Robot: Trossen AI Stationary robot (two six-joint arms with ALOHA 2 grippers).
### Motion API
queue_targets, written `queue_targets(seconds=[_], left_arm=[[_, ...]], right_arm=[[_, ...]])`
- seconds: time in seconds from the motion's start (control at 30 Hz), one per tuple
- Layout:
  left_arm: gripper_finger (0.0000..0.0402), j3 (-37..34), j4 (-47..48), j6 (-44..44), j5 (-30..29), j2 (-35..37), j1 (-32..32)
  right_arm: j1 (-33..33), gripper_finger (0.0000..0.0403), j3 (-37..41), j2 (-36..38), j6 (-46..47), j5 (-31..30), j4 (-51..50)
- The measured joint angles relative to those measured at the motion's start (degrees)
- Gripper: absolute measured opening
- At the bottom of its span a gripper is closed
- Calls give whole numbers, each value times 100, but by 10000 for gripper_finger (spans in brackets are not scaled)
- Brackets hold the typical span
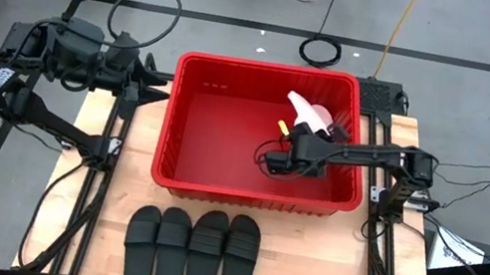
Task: Pick and place slides into bin
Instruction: Stack the pink slide on top of the pink slide in the red bin
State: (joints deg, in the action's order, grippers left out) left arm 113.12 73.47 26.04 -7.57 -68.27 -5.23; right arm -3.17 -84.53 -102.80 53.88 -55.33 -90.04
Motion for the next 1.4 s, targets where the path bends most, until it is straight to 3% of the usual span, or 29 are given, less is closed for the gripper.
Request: queue_targets(seconds=[0.53, 0.9, 1.1, 1.4], left_arm=[[207, 0, 50, -155, 6, 0, 0], [207, 0, 50, -156, 21, 0, 0], [207, 0, 130, -157, 163, 0, 2], [207, 0, 201, -195, 159, 0, 0]], right_arm=[[90, 28, 914, -11, 808, 648, 31], [-24, 28, 940, -141, 1389, 773, 28], [-52, 28, 1029, -183, 2194, 1101, 14], [44, 28, 779, -17, 1905, 865, -34]])
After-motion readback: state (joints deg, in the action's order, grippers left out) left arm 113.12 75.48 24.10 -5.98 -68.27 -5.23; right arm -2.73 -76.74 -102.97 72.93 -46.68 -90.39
